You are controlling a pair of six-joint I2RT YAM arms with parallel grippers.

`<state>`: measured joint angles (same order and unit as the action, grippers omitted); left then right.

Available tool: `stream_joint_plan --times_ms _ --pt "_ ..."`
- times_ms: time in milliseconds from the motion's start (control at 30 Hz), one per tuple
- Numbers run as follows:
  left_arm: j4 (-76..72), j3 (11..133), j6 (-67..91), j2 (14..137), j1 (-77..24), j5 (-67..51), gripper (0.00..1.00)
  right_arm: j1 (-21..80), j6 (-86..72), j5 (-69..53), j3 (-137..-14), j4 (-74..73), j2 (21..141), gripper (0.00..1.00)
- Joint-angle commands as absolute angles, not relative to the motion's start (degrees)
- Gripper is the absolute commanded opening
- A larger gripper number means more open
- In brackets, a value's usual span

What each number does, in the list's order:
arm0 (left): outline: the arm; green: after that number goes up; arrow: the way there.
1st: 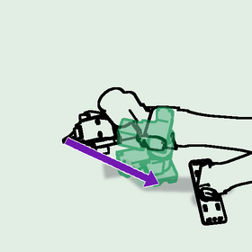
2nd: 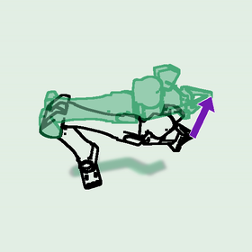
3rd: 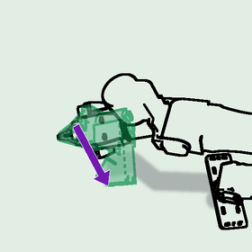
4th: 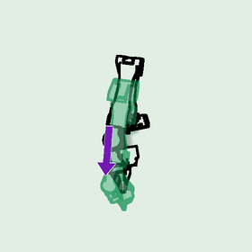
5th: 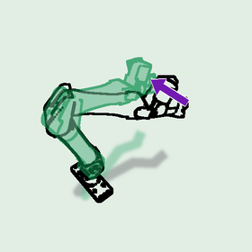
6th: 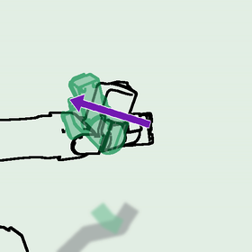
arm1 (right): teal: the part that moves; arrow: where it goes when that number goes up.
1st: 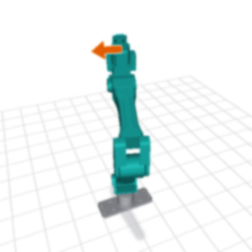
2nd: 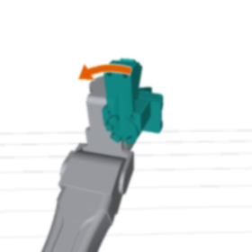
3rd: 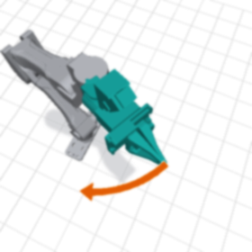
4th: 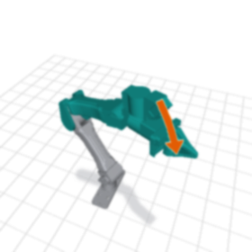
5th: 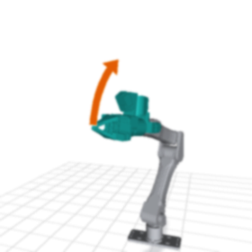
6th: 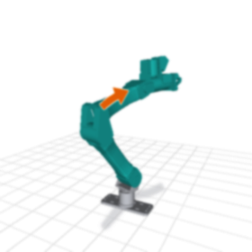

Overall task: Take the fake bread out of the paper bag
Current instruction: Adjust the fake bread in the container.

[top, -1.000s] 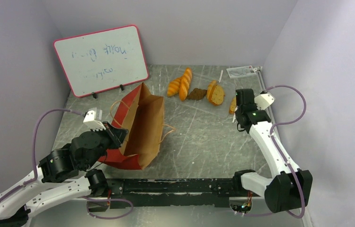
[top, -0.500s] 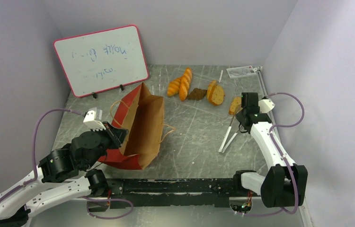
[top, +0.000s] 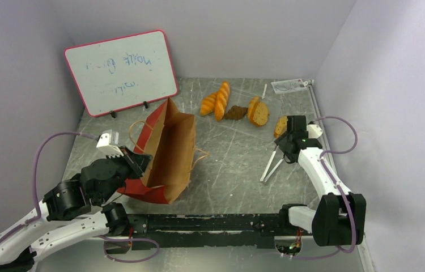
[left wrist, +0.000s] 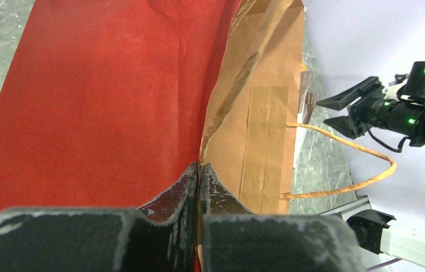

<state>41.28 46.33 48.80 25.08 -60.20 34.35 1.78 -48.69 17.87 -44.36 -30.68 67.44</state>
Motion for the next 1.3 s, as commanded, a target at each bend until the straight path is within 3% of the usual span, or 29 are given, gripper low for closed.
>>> stream_joint_plan --times_ms 0,1267 --pt "39.0 46.1 48.6 24.0 -60.3 34.0 0.07 1.4 -50.6 14.6 -41.5 -30.2 68.9 0.59" --pt "40.5 45.8 49.6 22.8 -60.3 35.4 0.07 2.4 -50.6 14.9 -35.6 -24.2 75.5 0.66"
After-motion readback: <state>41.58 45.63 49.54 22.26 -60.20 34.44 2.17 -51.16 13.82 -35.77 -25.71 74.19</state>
